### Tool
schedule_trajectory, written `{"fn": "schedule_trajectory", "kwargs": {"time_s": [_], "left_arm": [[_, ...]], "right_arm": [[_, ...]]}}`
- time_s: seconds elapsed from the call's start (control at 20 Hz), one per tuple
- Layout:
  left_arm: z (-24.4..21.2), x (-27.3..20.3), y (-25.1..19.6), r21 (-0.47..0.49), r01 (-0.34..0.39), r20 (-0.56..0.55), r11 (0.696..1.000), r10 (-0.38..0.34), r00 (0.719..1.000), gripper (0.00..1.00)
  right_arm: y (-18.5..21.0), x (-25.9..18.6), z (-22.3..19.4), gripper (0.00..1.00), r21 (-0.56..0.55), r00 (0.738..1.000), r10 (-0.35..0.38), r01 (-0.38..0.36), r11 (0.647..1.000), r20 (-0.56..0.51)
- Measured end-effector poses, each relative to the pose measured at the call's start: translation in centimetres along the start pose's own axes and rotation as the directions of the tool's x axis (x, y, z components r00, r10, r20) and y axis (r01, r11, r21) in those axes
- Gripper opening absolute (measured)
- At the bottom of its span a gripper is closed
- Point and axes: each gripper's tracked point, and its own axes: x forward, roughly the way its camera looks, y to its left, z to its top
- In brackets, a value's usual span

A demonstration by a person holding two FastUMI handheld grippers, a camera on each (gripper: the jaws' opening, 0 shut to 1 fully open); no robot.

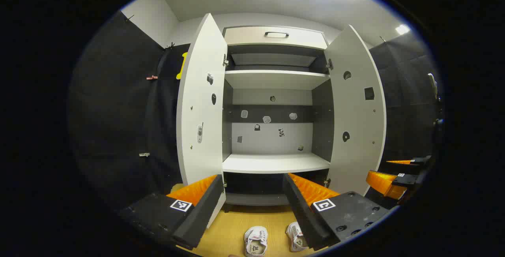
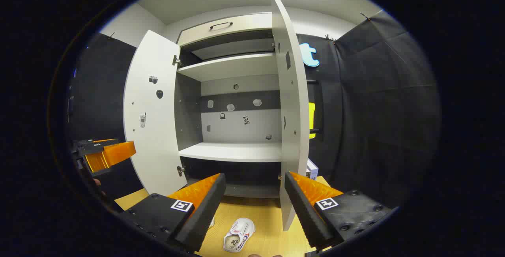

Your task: Grab one shoe with the right hand and put it into the shoe cabinet, grab the other shoe with the left hand and put it into the shoe cabinet; then close the right door with the right hand and the left door with the left hand.

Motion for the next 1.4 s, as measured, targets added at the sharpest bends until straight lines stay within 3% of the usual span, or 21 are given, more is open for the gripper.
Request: {"fn": "schedule_trajectory", "kwargs": {"time_s": [0.1, 0.45, 0.7, 1.4], "left_arm": [[-0.5, 0.0, 0.1, 0.003, -0.028, -0.019, 1.000, 0.028, 0.999, 0.95], [-0.6, 0.3, 1.6, -0.013, 0.022, -0.027, 1.000, -0.022, 0.999, 0.95], [-2.4, -0.5, 4.3, 0.015, 0.014, -0.057, 1.000, -0.013, 0.998, 0.95], [-4.4, -0.6, 6.1, 0.020, 0.107, -0.062, 0.994, -0.106, 0.992, 0.95]], "right_arm": [[0.3, 0.5, -0.5, 0.98, 0.041, 1.000, 0.020, -0.019, 0.999, -0.016], [0.7, -0.1, -0.4, 0.99, 0.016, 0.996, -0.083, 0.083, 0.996, -0.012], [2.6, -0.7, -0.9, 0.99, -0.014, 0.994, -0.105, 0.104, 0.994, -0.019], [7.2, 0.4, -4.4, 0.99, -0.053, 0.992, -0.090, 0.086, 0.995, -0.085]]}}
